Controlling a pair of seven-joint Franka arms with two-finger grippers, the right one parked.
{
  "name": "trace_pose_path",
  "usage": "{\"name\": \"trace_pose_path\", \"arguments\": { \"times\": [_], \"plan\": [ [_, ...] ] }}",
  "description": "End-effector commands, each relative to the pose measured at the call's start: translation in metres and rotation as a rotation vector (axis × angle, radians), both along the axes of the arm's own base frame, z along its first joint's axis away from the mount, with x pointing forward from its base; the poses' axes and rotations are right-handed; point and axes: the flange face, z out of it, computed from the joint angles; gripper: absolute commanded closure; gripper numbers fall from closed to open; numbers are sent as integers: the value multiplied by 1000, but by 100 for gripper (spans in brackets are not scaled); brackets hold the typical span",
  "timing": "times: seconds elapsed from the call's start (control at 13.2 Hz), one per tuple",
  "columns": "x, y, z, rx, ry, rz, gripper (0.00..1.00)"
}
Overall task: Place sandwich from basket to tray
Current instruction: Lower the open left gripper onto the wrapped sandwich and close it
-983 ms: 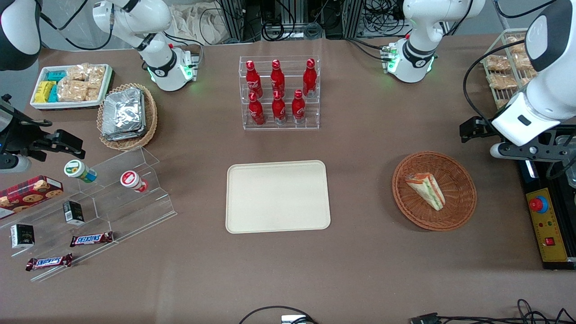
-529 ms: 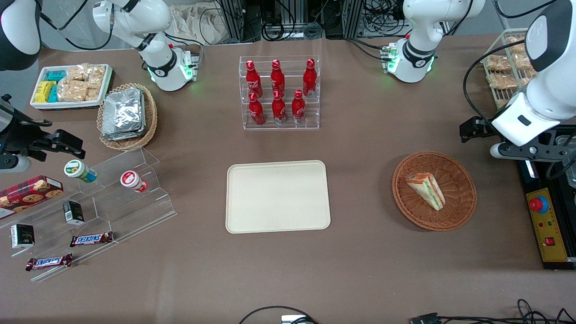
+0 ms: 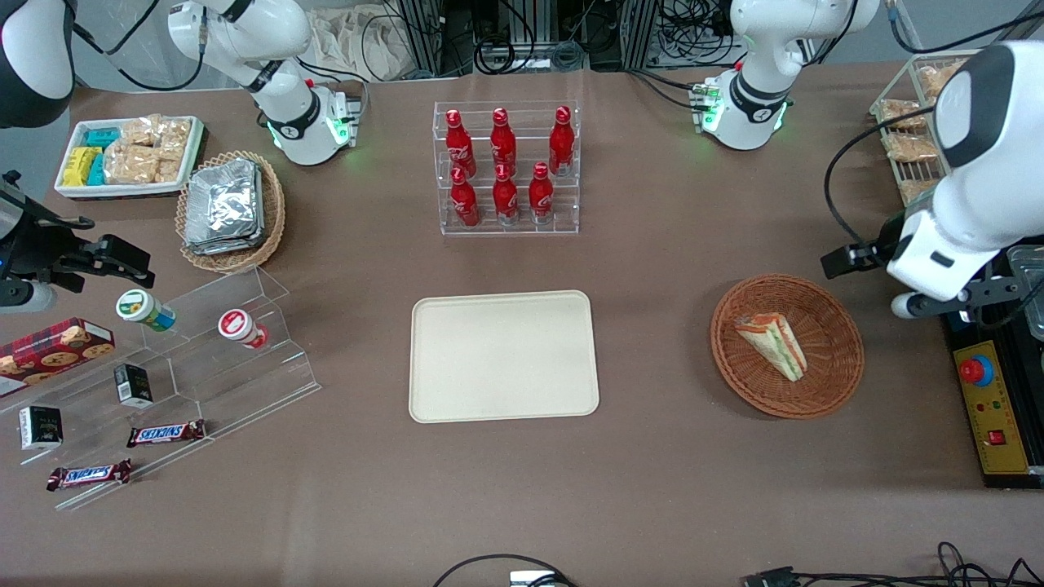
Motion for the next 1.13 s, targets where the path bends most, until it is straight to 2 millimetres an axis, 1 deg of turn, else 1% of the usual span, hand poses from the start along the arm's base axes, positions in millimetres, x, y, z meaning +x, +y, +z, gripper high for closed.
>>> {"name": "trace_pose_path", "arguments": {
  "times": [0.0, 0.08, 0.15, 0.38, 0.53, 0.61, 0.68, 0.91, 1.06],
  "plan": [
    [15, -3, -45, -1, 63, 156, 2],
    [20, -4, -60, 2, 68, 194, 2],
    [25, -4, -80, 10, 81, 230, 4],
    [41, -8, -136, 16, 87, 277, 4],
    [45, -5, -175, 13, 95, 286, 4],
    [44, -3, -191, 9, 81, 290, 4],
    [43, 3, -209, 6, 70, 305, 4],
    [45, 5, -246, 11, 63, 360, 4],
    [41, 5, -264, 12, 76, 363, 4]
  ]
}}
